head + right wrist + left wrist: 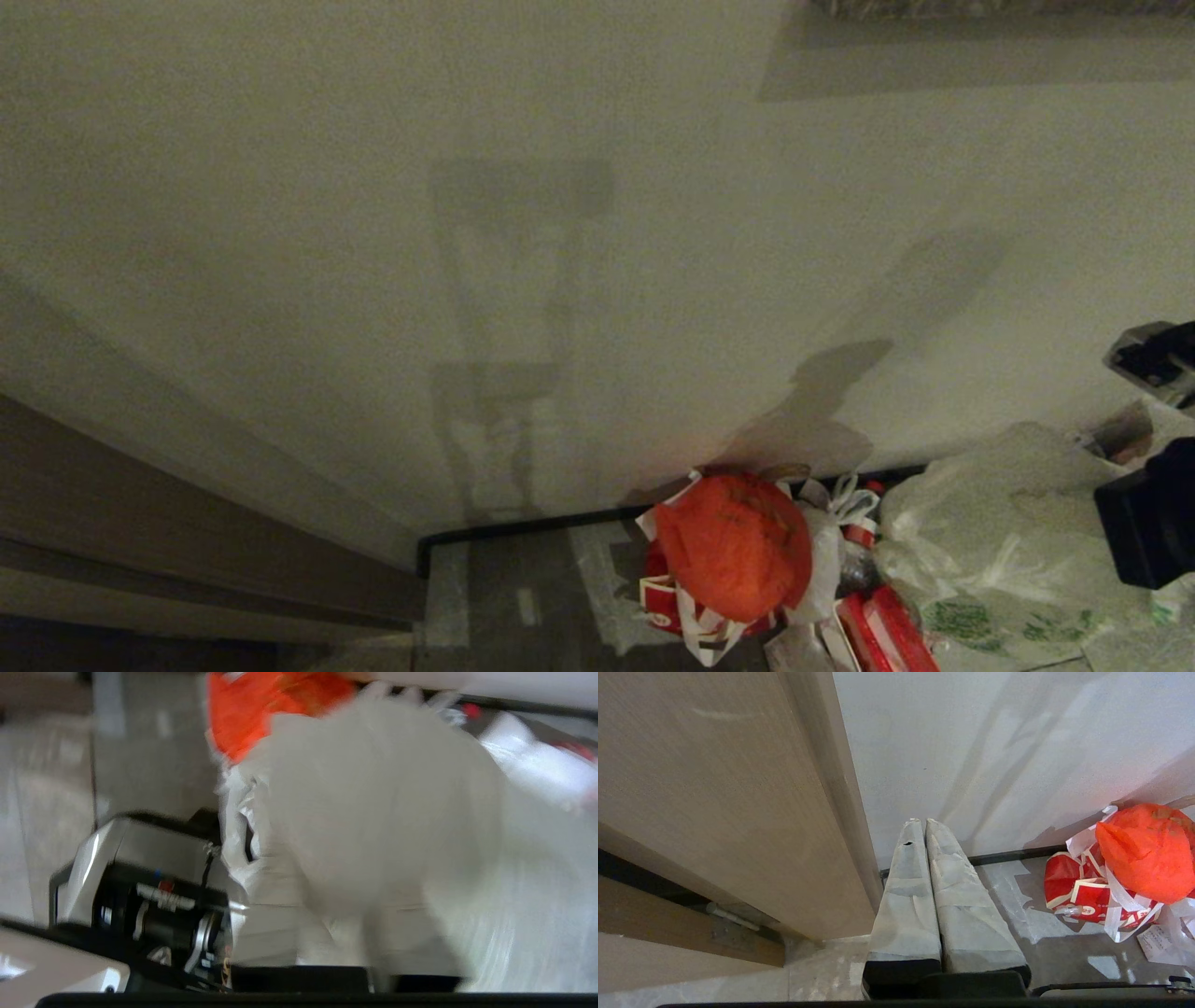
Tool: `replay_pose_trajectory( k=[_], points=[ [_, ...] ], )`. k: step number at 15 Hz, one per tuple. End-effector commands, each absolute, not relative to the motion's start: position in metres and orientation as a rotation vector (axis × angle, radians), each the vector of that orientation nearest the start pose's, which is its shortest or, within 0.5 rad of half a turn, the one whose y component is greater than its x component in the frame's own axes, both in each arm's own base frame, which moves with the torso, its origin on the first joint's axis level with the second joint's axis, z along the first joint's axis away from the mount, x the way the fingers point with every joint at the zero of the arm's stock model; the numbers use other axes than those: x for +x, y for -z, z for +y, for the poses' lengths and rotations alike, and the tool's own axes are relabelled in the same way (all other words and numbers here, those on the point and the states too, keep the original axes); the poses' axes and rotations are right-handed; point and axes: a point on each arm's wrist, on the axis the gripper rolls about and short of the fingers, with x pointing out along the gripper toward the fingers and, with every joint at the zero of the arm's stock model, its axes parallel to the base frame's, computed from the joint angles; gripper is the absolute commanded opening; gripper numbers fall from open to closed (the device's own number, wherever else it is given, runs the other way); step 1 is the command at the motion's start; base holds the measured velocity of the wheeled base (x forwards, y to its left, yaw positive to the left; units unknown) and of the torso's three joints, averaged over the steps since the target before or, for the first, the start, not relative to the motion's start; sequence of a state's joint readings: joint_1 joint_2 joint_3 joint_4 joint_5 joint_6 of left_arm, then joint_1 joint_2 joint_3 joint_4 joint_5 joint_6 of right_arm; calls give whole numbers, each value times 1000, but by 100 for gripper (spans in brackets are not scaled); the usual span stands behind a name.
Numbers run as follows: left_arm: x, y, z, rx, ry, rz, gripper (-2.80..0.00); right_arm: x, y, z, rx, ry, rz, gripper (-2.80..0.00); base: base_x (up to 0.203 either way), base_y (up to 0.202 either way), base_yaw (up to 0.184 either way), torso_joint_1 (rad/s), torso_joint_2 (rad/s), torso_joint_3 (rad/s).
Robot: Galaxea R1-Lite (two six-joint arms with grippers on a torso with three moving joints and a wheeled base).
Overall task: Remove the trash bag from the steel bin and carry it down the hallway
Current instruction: Put the trash bag at the door
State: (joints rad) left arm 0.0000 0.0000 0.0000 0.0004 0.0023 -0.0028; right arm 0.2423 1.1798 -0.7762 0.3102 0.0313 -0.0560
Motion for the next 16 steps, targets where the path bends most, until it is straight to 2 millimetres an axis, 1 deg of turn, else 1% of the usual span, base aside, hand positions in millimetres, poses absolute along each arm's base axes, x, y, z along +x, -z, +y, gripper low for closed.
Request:
replay_pose_trajectory(
  k=[1, 2, 4, 6, 8, 9, 10, 13, 15, 16],
  points=[
    [-23, -75, 0, -3, -3, 1, -280, 165, -202, 52, -170, -314, 752, 0, 0, 0, 0, 0, 0, 0],
    [-23, -75, 0, -3, -3, 2, -280, 167, -204, 54, -170, -320, 727, 0, 0, 0, 0, 0, 0, 0],
    [-23, -75, 0, -3, -3, 1, -280, 163, -206, 53, -167, -319, 706, 0, 0, 0, 0, 0, 0, 0],
    [-23, -75, 0, -3, -3, 2, -280, 149, -214, 48, -140, -308, 659, 0, 0, 0, 0, 0, 0, 0],
    [-23, -75, 0, -3, -3, 0, -280, 121, -226, 36, -54, -272, 563, 0, 0, 0, 0, 0, 0, 0],
    [-23, -75, 0, -3, -3, 2, -280, 104, -230, 28, -10, -244, 509, -280, 0, 0, 0, 0, 0, 0],
    [-23, -75, 0, -4, -3, 1, -280, 86, -231, 22, 18, -226, 468, -280, 0, 0, 0, 0, 0, 0],
    [-23, -75, 0, -3, -3, 2, -280, 36, -225, 8, 52, -192, 404, -280, 0, 0, 0, 0, 0, 0],
    [-23, -75, 0, -3, -3, 2, -280, 7, -215, 1, 64, -161, 377, -280, 0, 0, 0, 0, 0, 0],
    [-23, -75, 0, -3, -3, 2, -280, -2, -205, -1, 70, -130, 373, -280, 0, 0, 0, 0, 0, 0]
  ],
)
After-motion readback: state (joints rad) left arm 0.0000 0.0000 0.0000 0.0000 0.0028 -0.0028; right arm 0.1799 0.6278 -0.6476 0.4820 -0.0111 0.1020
